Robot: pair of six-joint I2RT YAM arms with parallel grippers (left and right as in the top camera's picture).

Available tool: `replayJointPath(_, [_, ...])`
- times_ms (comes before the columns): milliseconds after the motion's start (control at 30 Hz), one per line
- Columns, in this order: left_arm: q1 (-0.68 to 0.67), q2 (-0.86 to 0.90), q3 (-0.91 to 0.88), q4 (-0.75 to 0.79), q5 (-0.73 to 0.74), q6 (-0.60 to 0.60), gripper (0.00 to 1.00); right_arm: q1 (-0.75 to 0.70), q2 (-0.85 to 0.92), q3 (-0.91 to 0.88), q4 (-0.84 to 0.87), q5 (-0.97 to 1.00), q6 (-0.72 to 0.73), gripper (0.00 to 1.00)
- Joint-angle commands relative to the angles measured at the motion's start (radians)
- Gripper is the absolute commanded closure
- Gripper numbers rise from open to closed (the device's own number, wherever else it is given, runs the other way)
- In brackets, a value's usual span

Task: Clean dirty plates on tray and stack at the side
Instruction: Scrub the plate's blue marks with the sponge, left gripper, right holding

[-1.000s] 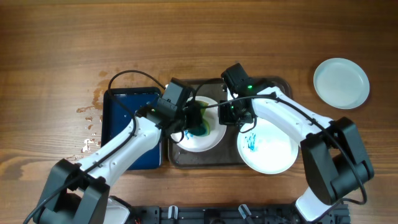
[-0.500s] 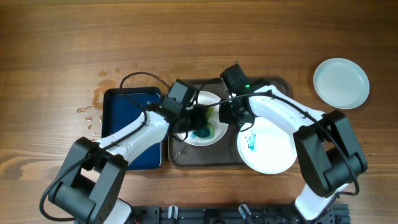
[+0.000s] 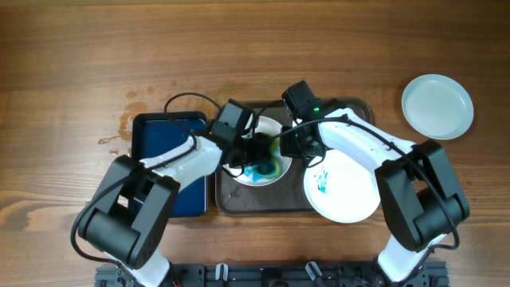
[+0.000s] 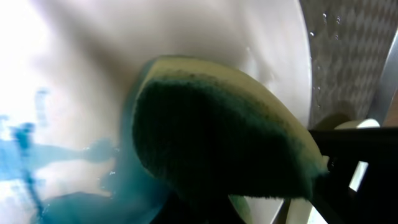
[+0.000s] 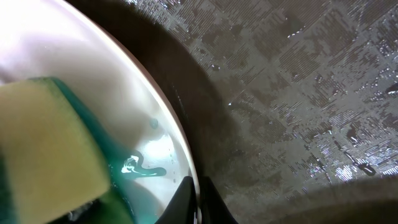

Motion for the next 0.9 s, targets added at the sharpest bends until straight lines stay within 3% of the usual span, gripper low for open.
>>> replayJointPath(0, [0.096, 0.039, -0.009, -0.139, -0.276, -0.006, 0.96, -0.002, 0.048, -0.005, -0.014, 0.026, -0.008, 0.95])
replayJointPath(133, [0.189, 0.039, -0.009, -0.333, -0.527, -0.006, 0.96, -0.002, 0.048, -0.005, -0.015, 0.026, -0.007, 0.95])
replayJointPath(267, [0.216, 0.039, -0.009, -0.369, -0.528, 0.003, 0.96, -0.002, 0.048, -0.005, -0.014, 0.026, -0.006, 0.95])
replayJointPath(400, [0.173, 0.039, -0.009, -0.338, -0.338, 0.098, 0.96, -0.002, 0.048, -0.005, -0.019, 0.026, -0.006, 0.95])
replayJointPath(467, [0.135, 0.039, -0.009, -0.294, -0.142, 0.187, 0.96, -0.002, 0.048, -0.005, -0.021, 0.026, -0.006, 0.95])
replayJointPath(600, [0.073, 0.039, -0.009, -0.177, 0.209, 0.2, 0.96, -0.002, 0.048, -0.005, -0.026, 0.026, -0.006, 0.95])
replayJointPath(667, [0.051, 0.039, -0.009, -0.097, 0.346, 0.146, 0.96, -0.002, 0.048, -0.005, -0.03, 0.026, -0.006, 0.95])
replayJointPath(867, [0.037, 0.039, -0.009, 0.026, 0.383, 0.016, 0.96, -0.002, 0.048, -0.005, -0.032, 0.026, -0.006, 0.95])
